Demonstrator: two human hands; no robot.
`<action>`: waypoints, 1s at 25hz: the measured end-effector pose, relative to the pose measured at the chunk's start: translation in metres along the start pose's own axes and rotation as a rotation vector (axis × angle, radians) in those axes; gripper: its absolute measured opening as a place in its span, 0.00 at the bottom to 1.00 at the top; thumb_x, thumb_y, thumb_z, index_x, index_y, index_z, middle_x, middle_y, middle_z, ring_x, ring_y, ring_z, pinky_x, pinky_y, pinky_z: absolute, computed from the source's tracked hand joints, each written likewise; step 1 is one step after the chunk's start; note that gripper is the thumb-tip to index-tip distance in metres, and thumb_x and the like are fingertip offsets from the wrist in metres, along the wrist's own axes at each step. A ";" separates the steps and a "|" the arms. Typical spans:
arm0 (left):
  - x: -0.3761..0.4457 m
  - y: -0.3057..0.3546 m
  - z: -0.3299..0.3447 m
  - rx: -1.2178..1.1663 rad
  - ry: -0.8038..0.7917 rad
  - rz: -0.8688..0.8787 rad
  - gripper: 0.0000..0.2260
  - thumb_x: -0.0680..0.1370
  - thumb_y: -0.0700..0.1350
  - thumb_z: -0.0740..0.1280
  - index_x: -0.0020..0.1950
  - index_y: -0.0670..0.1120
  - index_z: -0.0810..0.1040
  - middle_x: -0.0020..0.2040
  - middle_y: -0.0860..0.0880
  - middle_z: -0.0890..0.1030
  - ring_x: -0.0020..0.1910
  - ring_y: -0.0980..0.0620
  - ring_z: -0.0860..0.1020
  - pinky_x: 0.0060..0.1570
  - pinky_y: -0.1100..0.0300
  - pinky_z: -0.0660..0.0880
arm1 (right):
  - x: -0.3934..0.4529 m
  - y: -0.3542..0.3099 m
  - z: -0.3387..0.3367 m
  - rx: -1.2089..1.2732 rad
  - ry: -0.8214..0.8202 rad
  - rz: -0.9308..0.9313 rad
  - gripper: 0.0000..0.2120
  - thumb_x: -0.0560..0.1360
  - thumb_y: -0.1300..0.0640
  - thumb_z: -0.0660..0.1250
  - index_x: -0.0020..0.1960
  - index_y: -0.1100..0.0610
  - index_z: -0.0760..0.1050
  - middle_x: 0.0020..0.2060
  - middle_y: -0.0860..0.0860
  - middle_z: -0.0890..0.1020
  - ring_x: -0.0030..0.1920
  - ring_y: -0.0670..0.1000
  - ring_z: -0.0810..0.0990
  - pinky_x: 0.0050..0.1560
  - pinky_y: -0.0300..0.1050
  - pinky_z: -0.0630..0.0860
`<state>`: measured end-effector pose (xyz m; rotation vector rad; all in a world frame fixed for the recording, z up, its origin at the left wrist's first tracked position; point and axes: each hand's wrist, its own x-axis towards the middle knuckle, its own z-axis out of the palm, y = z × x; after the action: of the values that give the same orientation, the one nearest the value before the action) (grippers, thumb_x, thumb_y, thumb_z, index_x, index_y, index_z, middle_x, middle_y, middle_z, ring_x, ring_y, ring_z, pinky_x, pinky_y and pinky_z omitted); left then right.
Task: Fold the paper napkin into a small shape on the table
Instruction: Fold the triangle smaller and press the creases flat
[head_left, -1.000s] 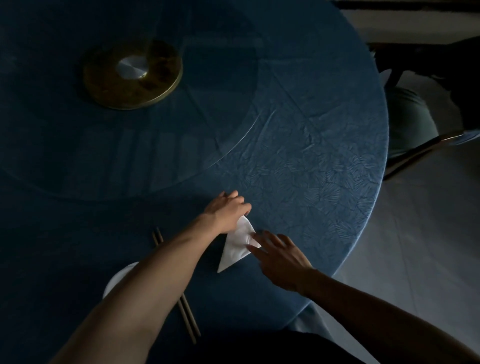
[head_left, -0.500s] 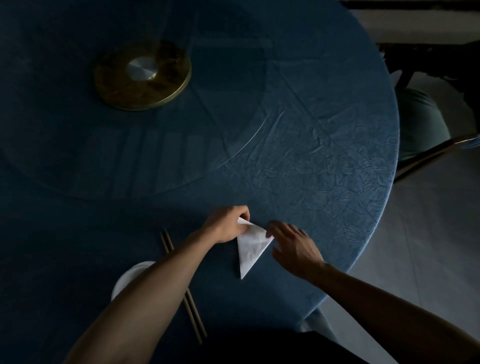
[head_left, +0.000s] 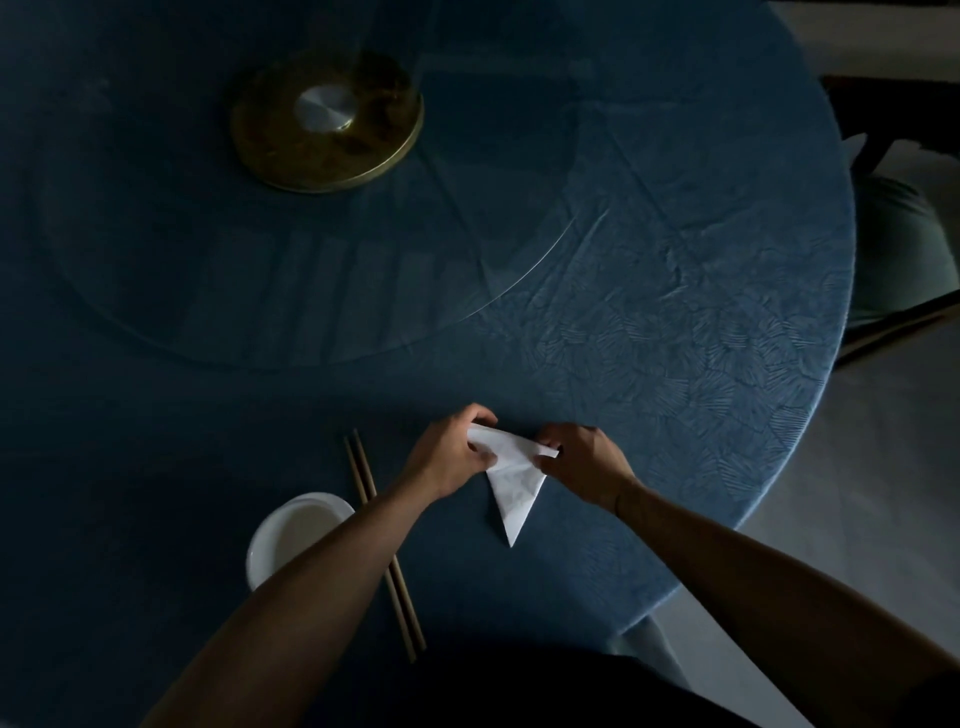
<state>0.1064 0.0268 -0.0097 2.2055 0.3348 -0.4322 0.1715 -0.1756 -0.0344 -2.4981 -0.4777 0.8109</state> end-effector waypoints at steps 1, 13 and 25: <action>-0.001 0.001 0.003 0.014 0.023 -0.009 0.19 0.69 0.43 0.73 0.59 0.52 0.76 0.53 0.52 0.82 0.49 0.50 0.80 0.50 0.54 0.77 | -0.001 0.000 0.000 -0.009 0.009 -0.006 0.09 0.71 0.47 0.67 0.52 0.44 0.77 0.50 0.45 0.82 0.51 0.51 0.80 0.42 0.44 0.72; -0.036 -0.010 0.027 0.456 0.256 0.396 0.25 0.67 0.37 0.73 0.62 0.51 0.75 0.49 0.51 0.84 0.47 0.47 0.80 0.48 0.53 0.75 | -0.016 0.009 -0.005 -0.048 0.190 -0.138 0.04 0.73 0.53 0.69 0.47 0.47 0.77 0.48 0.46 0.78 0.45 0.50 0.79 0.39 0.46 0.76; -0.040 -0.030 0.036 0.579 0.190 0.605 0.08 0.70 0.39 0.72 0.46 0.50 0.82 0.42 0.51 0.79 0.41 0.49 0.77 0.40 0.54 0.75 | -0.029 0.017 -0.002 -0.172 0.302 -0.283 0.07 0.72 0.57 0.71 0.49 0.49 0.80 0.46 0.48 0.81 0.44 0.52 0.81 0.31 0.47 0.77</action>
<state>0.0519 0.0128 -0.0353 2.7609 -0.4146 0.0285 0.1532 -0.2036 -0.0290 -2.5660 -0.7966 0.2884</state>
